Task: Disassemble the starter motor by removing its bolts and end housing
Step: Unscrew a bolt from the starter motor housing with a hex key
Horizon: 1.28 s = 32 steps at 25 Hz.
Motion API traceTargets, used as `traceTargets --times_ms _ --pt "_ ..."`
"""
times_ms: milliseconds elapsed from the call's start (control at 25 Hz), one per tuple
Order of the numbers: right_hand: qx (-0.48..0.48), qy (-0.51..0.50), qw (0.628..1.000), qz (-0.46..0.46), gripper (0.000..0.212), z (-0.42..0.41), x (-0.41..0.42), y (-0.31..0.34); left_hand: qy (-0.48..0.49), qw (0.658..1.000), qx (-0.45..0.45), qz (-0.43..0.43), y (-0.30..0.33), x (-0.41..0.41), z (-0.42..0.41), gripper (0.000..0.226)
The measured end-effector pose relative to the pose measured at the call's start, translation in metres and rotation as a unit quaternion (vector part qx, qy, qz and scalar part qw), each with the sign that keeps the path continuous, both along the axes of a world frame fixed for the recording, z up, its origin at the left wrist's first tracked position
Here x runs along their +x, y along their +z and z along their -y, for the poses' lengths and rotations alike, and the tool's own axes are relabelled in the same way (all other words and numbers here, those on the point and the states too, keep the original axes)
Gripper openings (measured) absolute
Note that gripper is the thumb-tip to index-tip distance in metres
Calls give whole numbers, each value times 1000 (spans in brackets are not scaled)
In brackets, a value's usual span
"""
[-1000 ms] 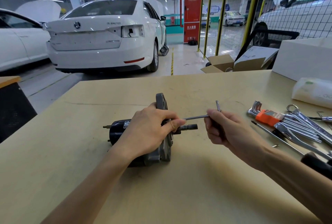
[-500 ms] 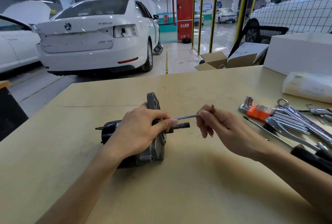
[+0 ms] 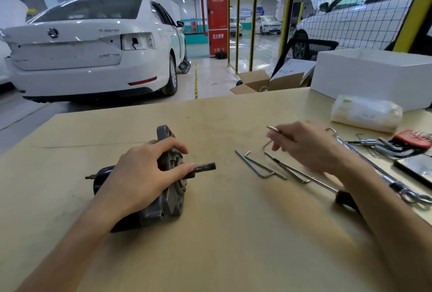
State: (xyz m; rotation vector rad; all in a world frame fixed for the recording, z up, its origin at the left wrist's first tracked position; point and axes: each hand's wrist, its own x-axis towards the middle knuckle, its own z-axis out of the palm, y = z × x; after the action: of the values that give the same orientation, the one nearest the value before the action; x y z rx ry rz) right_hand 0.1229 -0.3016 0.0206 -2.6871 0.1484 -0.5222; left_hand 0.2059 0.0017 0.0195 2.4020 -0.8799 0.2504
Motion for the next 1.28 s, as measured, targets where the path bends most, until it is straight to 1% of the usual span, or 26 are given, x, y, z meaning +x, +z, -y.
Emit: traceTargets --times_ms 80,160,240,280,360,440,520,640,760,840,880,960,1040,1080,1120,1200,1240,1280 --pt "-63 12 996 -63 18 -2 -2 -1 1 1000 -2 -2 0 0 1 43" --pt "-101 10 989 -107 30 -2 -5 1 0 1000 -5 -6 0 0 1 45" --pt "-104 7 982 -155 40 -1 -6 1 -1 1000 -6 -6 0 0 2 46" --pt "-95 5 982 -161 43 0 -6 1 -1 1000 -6 -5 0 0 2 46" --pt "-76 -8 987 -142 44 2 -4 1 -1 1000 -6 -8 0 1 2 44" --pt "-97 -23 988 -122 35 5 -3 0 -2 1000 -8 -11 -1 1 1 42" --pt "-122 -36 984 -124 29 9 -3 -3 -3 1000 -11 -12 0 1 1 41" --pt "-111 -64 982 -138 25 12 -3 -5 -3 1000 -7 -13 0 0 1 37" --pt "-148 -99 976 -126 25 13 -1 -6 2 1000 -4 -12 0 0 1 29" --pt "-168 -104 971 -131 12 13 -2 -8 4 1000 2 -13 0 -1 1 27" --pt "-168 -100 969 -150 6 13 -3 -9 3 1000 3 -15 0 -2 1 28" --pt "-171 -99 960 -199 6 10 -2 -11 -3 1000 6 -16 -1 -3 2 34" --pt "-208 -104 946 -224 17 6 1 -13 -15 999 6 -31 2 -1 0 44" --pt "-224 -106 943 -224 21 5 1 -14 -31 998 4 -56 5 1 -4 49" --pt "-225 -109 944 -216 20 5 2 -15 -58 994 2 -91 8 4 -10 58" --pt "-204 -116 952 -196 15 6 3 -15 -119 980 -10 -161 13 9 -24 76" --pt "-194 -116 955 -193 14 7 3 -14 -137 974 -20 -177 13 9 -28 79" --pt "-183 -115 957 -194 12 7 3 -13 -144 975 -24 -170 11 9 -30 78"
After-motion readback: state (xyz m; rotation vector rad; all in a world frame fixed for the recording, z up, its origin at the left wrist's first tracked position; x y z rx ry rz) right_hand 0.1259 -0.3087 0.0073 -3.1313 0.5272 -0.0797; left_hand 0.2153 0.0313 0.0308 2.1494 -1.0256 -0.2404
